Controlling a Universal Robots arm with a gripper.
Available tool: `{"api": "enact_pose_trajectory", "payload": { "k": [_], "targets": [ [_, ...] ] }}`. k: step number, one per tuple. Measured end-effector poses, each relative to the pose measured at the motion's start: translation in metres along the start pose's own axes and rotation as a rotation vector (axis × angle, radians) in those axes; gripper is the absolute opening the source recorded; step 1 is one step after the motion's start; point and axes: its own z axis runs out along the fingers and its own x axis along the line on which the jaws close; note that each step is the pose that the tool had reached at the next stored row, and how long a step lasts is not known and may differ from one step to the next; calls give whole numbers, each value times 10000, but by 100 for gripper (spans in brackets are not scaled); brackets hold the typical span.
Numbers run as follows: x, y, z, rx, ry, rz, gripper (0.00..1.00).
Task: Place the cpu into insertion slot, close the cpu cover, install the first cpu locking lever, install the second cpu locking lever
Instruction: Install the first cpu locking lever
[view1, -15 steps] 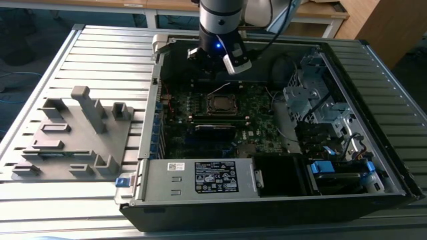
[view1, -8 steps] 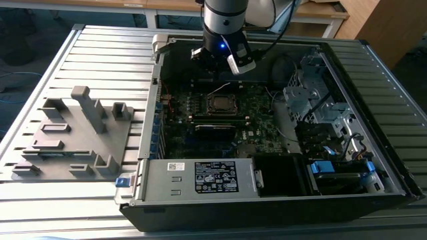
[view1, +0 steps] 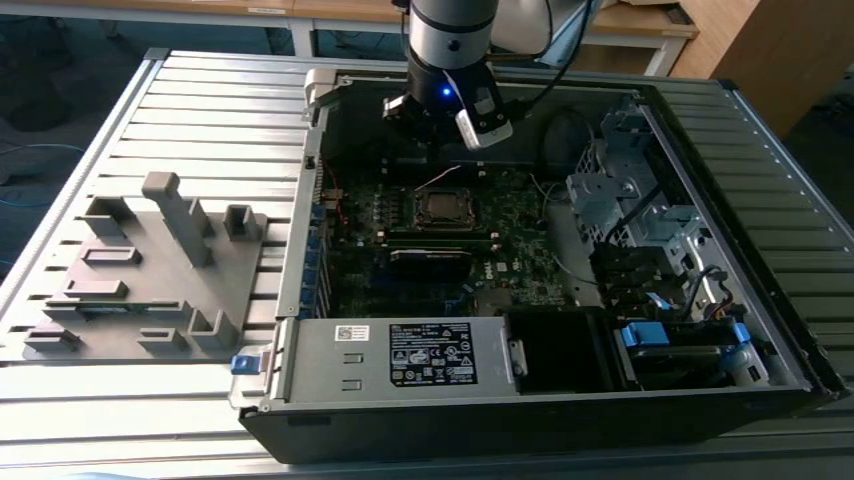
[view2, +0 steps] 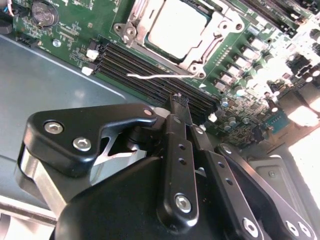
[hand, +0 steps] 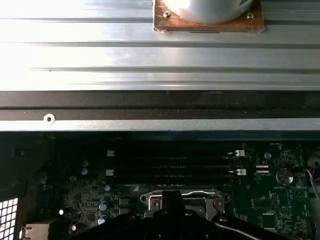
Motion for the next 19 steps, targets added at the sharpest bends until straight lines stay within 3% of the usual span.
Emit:
{"api": "enact_pose_trajectory", "payload": {
  "k": [3, 19],
  "targets": [
    [1, 0, 0, -58, 1, 3, 11],
    [-23, -12, 56, -62, 2, 2, 11]
  ]
}}
